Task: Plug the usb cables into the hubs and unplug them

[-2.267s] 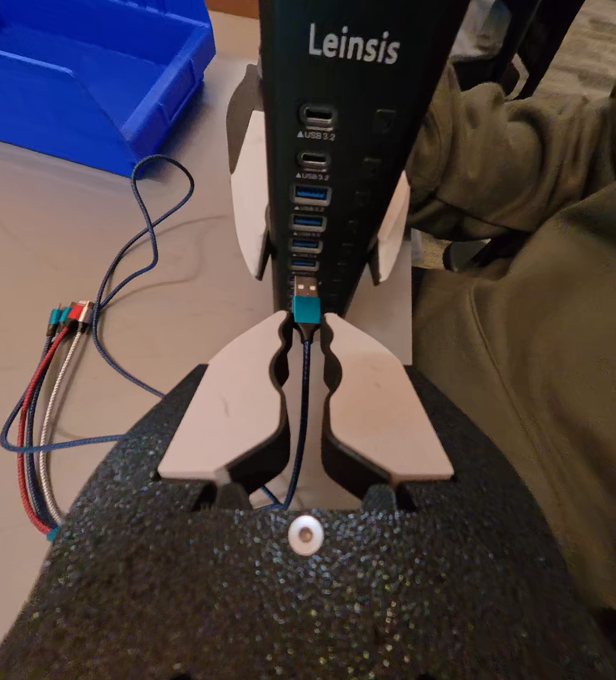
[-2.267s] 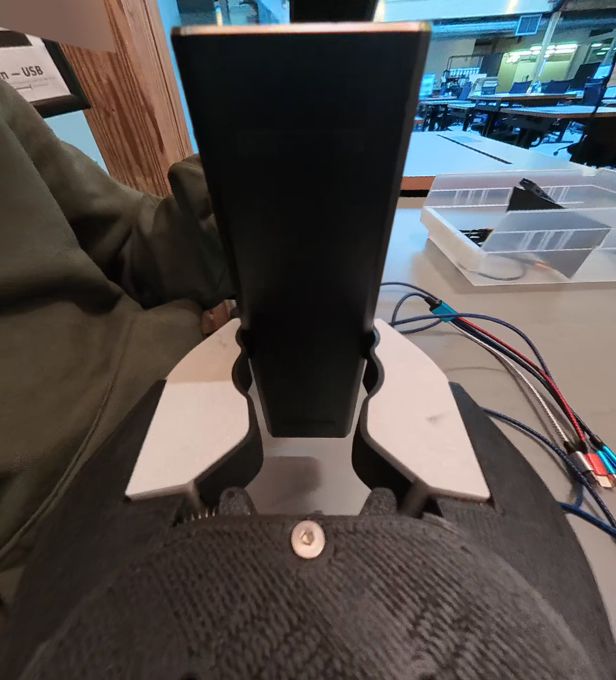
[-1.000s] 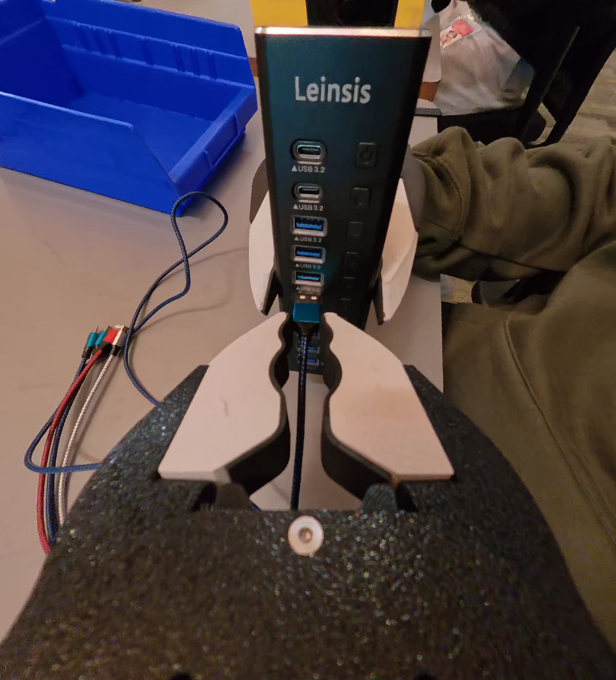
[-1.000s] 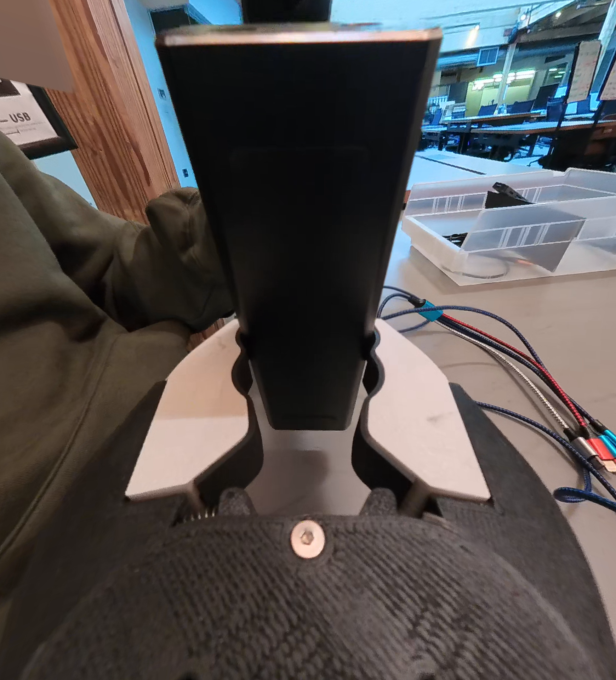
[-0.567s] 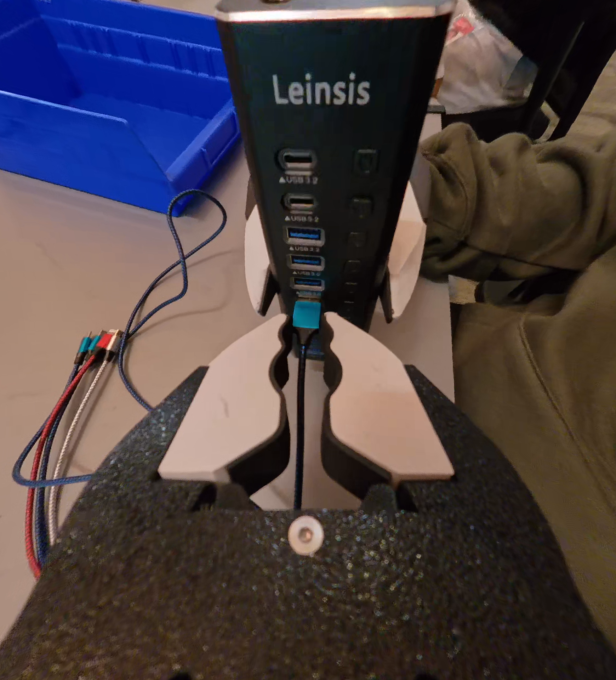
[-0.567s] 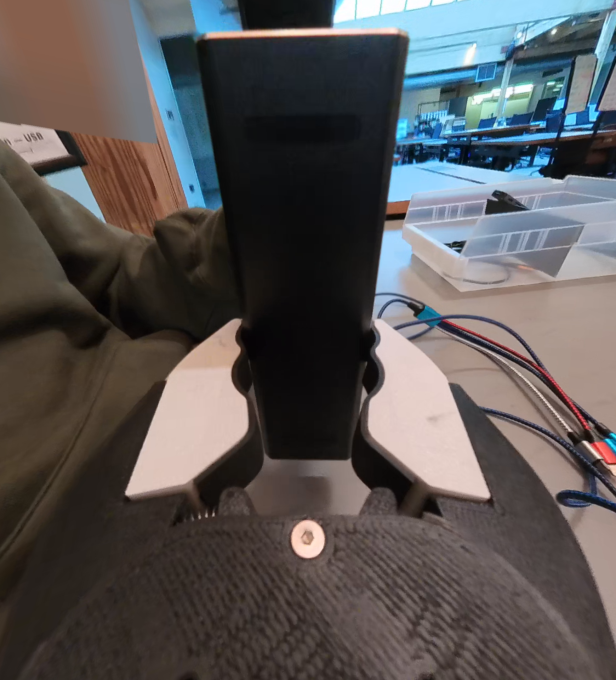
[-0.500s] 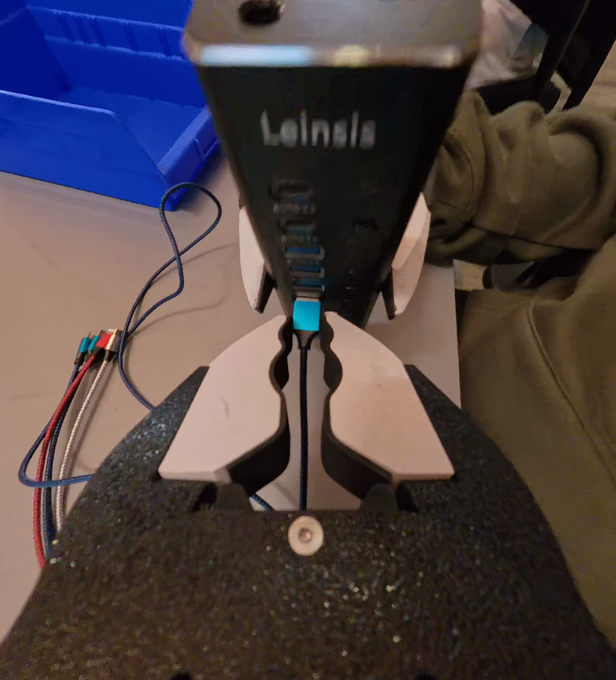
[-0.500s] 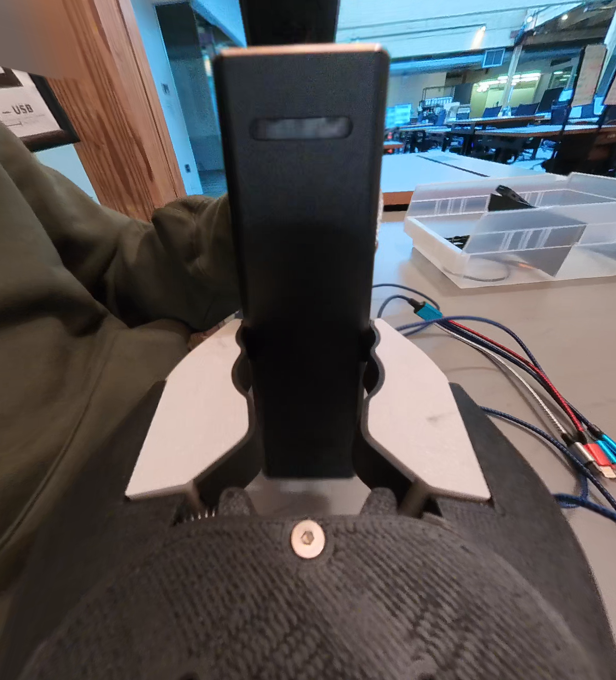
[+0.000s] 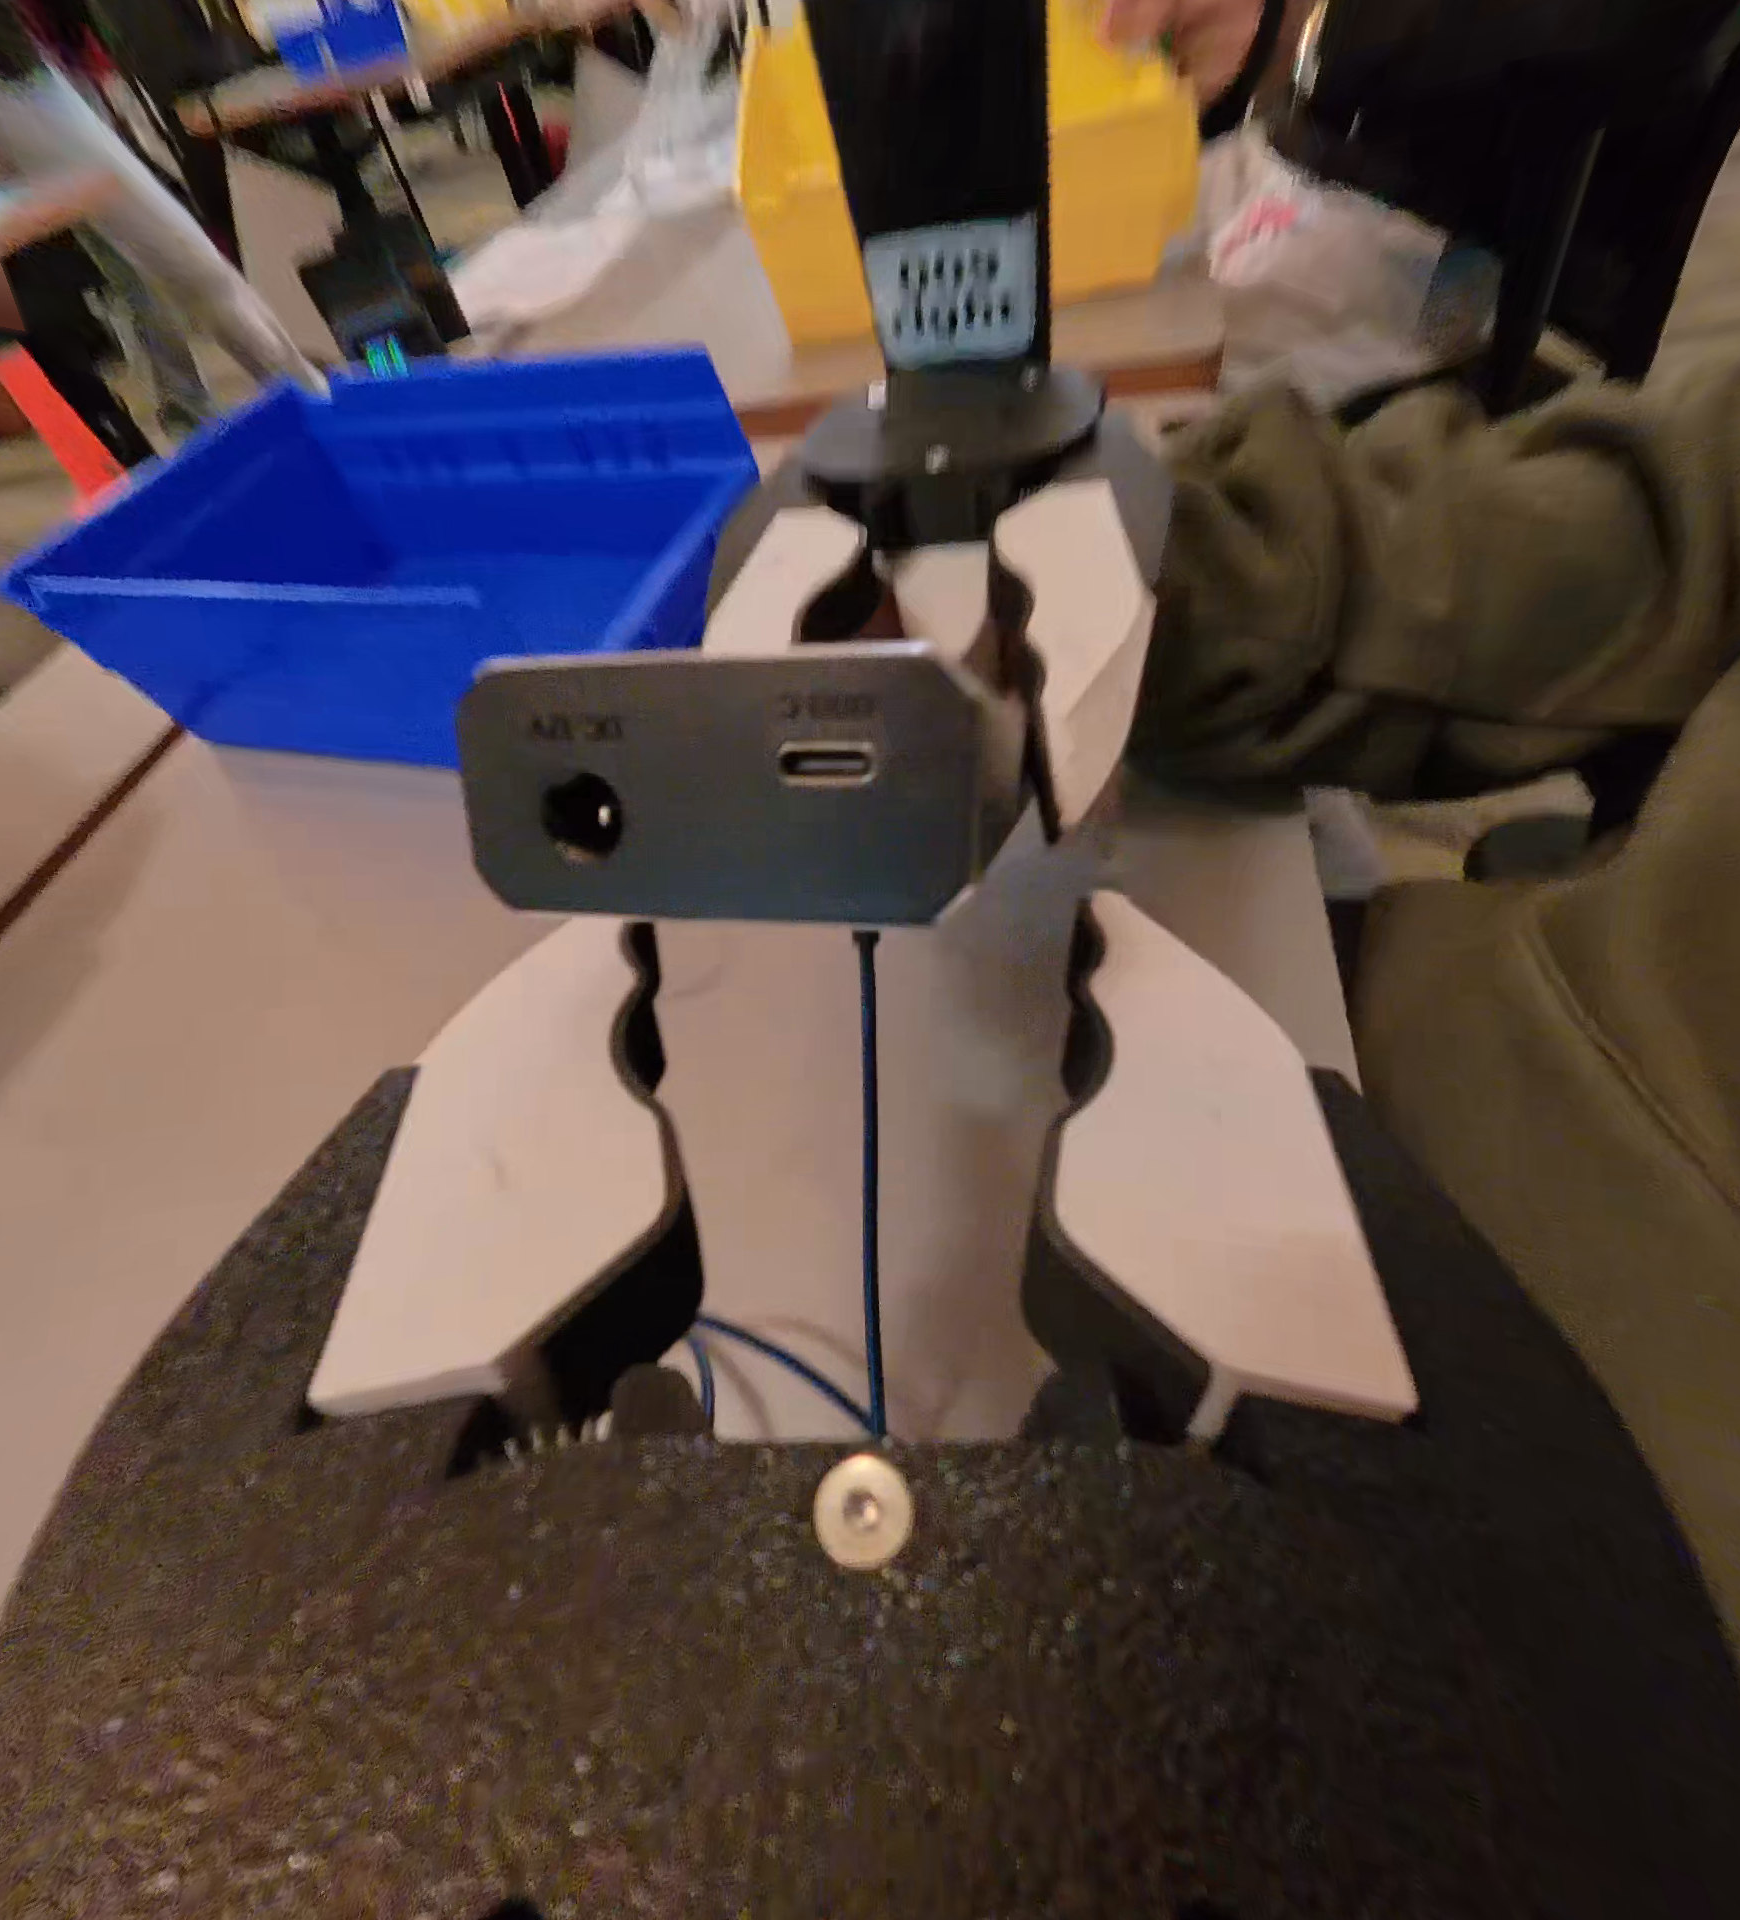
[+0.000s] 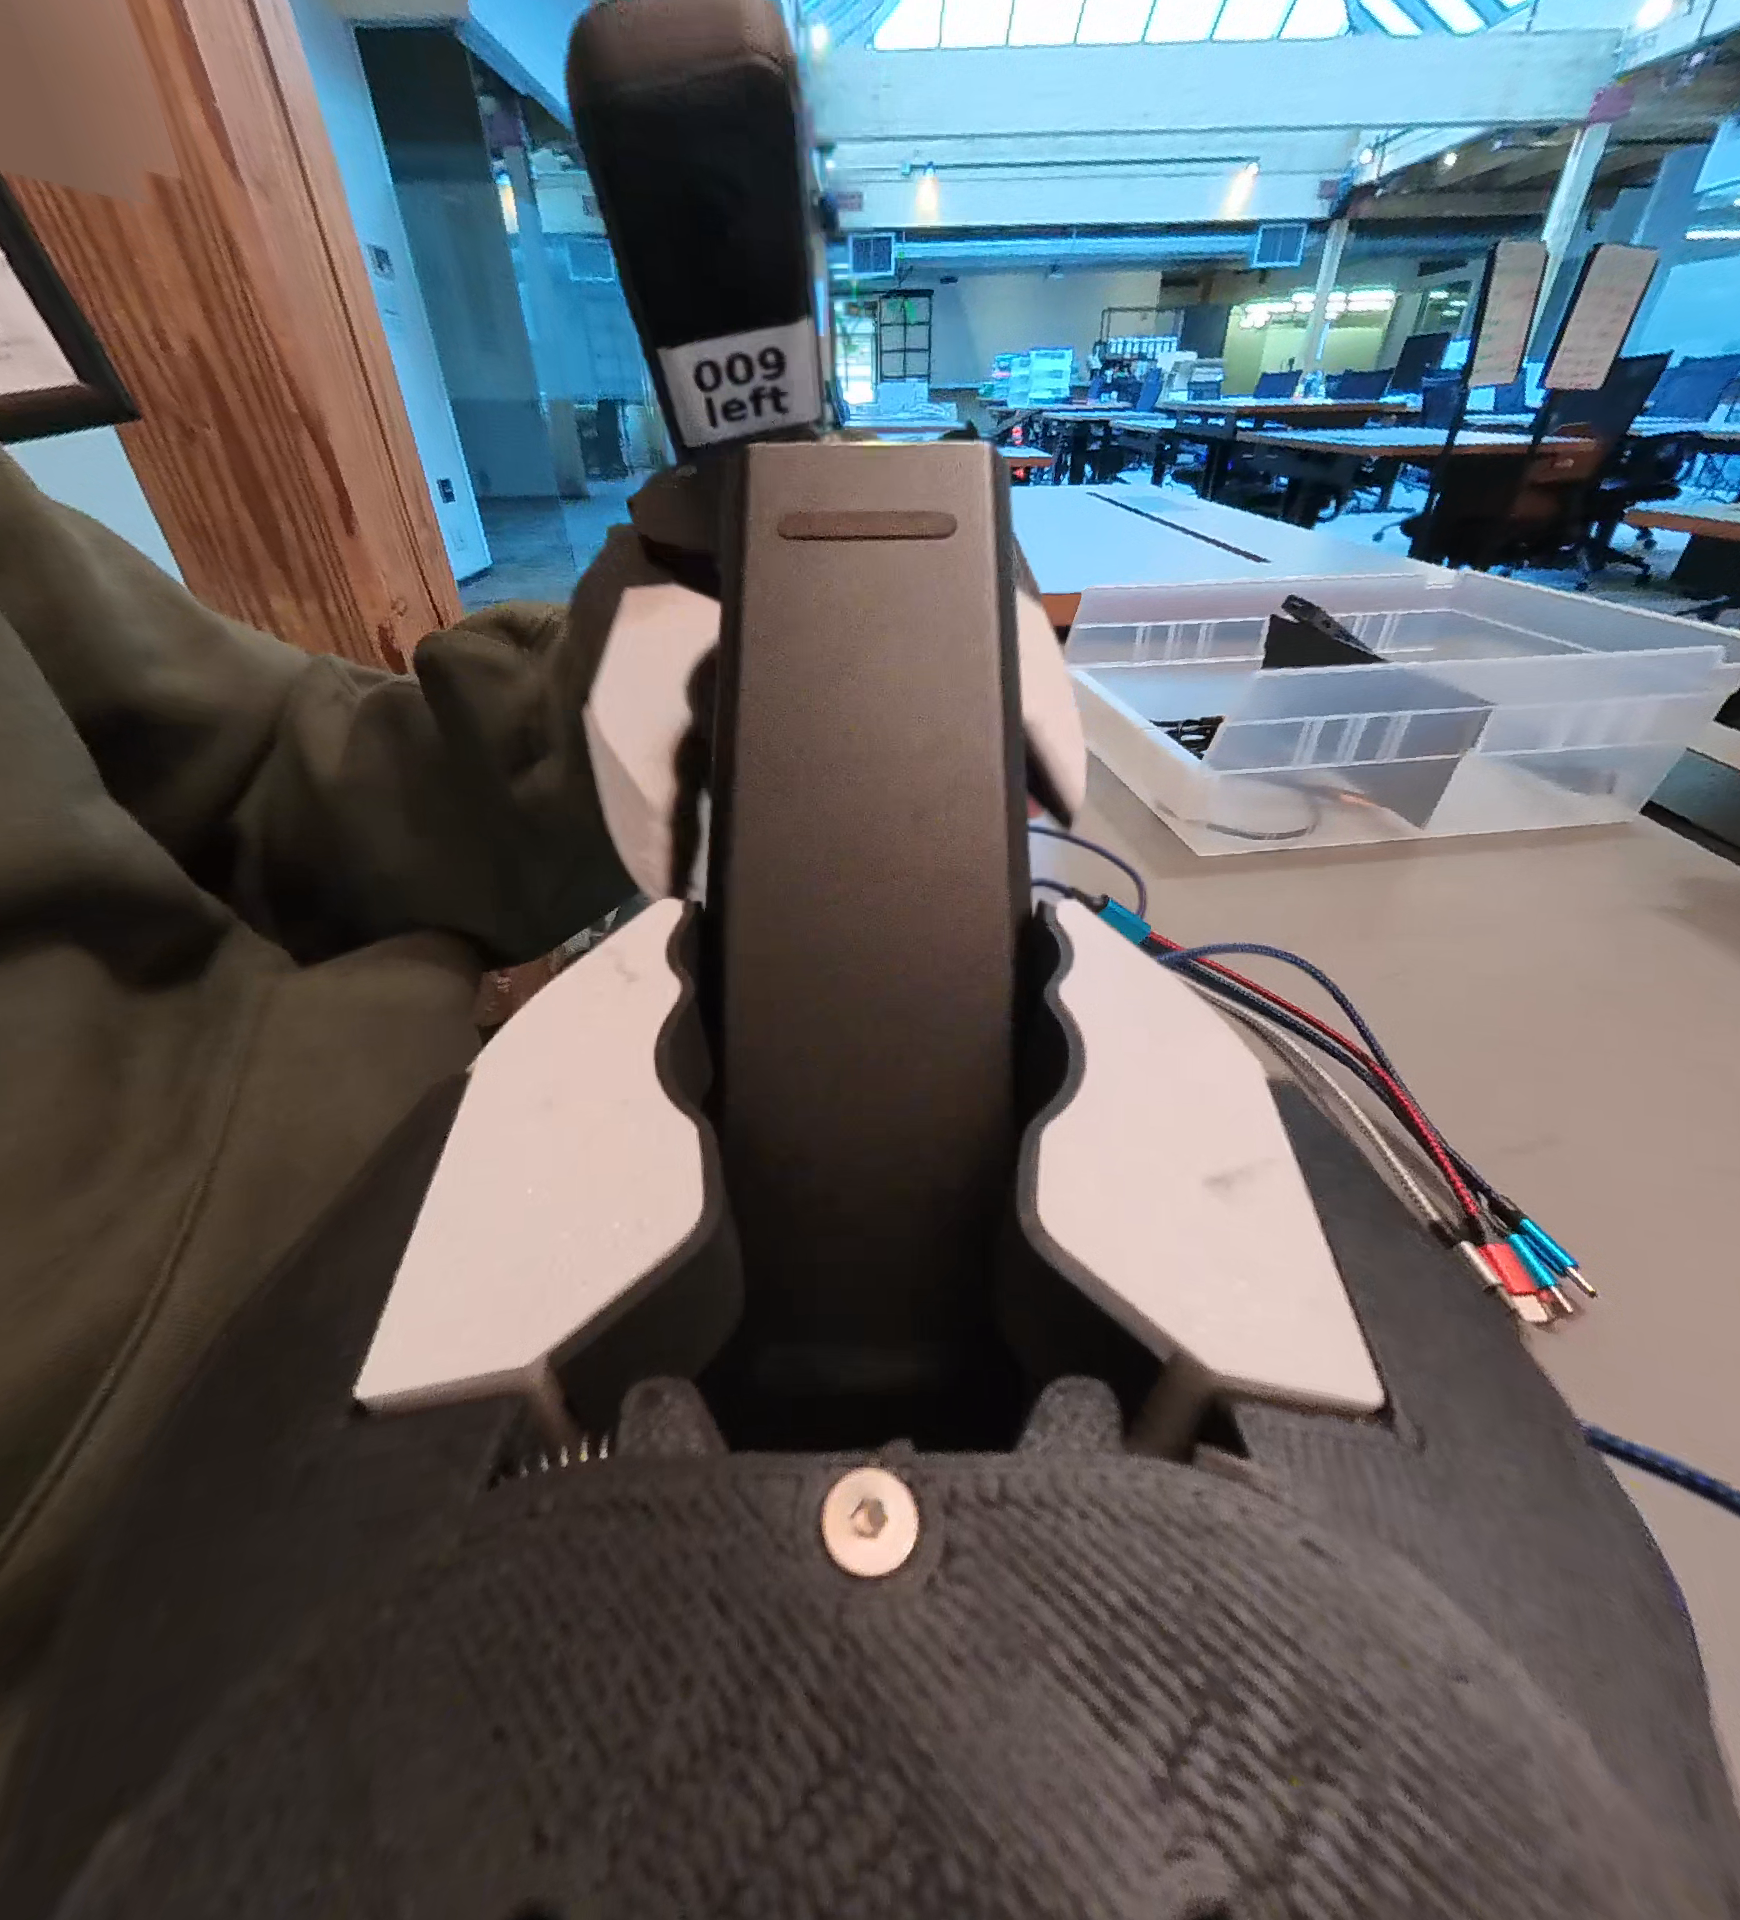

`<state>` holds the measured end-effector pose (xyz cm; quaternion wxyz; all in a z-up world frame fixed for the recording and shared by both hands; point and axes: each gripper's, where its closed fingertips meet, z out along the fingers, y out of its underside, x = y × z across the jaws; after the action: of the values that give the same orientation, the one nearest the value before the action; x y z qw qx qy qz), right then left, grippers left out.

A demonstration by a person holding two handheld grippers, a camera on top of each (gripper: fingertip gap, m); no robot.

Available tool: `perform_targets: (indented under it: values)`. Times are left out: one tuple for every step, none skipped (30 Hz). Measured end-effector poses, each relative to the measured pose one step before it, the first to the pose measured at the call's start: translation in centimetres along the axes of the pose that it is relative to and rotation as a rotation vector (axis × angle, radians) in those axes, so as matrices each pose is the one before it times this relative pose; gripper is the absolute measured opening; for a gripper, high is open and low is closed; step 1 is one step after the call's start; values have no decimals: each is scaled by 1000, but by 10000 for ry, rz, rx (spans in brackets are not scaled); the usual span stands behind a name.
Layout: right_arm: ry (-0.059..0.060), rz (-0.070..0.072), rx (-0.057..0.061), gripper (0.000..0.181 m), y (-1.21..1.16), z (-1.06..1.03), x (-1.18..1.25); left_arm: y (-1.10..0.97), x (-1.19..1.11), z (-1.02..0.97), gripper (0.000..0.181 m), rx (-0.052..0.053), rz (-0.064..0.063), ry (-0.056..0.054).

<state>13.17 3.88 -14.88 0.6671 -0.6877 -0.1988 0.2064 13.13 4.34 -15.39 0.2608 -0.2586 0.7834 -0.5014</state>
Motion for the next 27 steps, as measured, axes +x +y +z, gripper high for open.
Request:
perform_targets:
  values:
    - [-39,70,-17,61,137,110,-7,-851,176,-156,80,599,-34,80]
    - [-113,30,27,60,60,198,-180,-695,181,-1,82,471,-86,100]
    - [-126,69,23,60,54,269,-208,-366,-244,82,72,256,-78,-144]
    - [-128,70,-54,60,152,253,-193,-267,-301,-21,62,203,122,-155]
    - [-165,25,-8,61,56,203,-265,-281,200,-46,62,201,233,127]
    - [-64,-54,-16,61,-7,141,-169,-193,197,-73,62,70,223,75]
    - [8,-87,-22,60,-59,78,-59,-122,100,-63,61,-75,115,1]
    - [24,-12,62,60,-199,20,-4,-134,18,-71,61,-110,6,-39]
    - [24,89,65,60,-176,18,33,-143,-47,-65,61,-86,-66,-49]
    - [43,104,-35,60,-39,84,47,-110,-45,-88,61,-81,-76,-5]
    - [116,64,-132,61,105,157,127,-20,-50,-145,60,-117,38,-9]
    - [164,19,-193,61,229,211,168,60,-56,-189,60,-165,102,-36]
    - [83,25,-332,63,501,286,57,37,-65,-237,60,-166,72,-37]
    - [-3,-33,-381,67,622,356,-102,-92,-54,-260,60,-89,1,-33]
    - [22,-91,-263,70,447,414,-136,-226,-79,-277,59,27,27,-50]
    - [-54,-29,-107,72,156,468,-248,-168,-54,-244,59,19,94,-40]
    - [-98,15,-77,74,41,527,-280,25,51,-157,58,-67,96,32]
    - [11,-103,-22,72,-25,533,-136,129,223,-44,58,-51,78,136]
    - [98,-131,50,68,-56,490,-12,105,271,65,58,48,58,158]
    - [64,-22,108,67,-71,398,10,66,246,131,57,99,50,145]
    - [-31,100,114,66,-2,291,-41,30,287,127,57,108,62,199]
    - [-24,131,69,64,130,168,39,-35,310,84,57,113,46,218]
    - [-98,109,132,65,65,82,-78,-194,211,24,57,194,91,130]
    - [-178,156,228,65,-157,-5,-202,-163,158,-47,57,177,127,96]
    - [-143,10,51,65,-14,24,-202,-71,168,-90,57,114,29,153]
    - [-23,-196,-61,64,80,117,-119,11,177,-116,57,103,36,168]
    - [-107,-166,-28,64,51,164,-245,-32,280,-94,57,188,109,212]
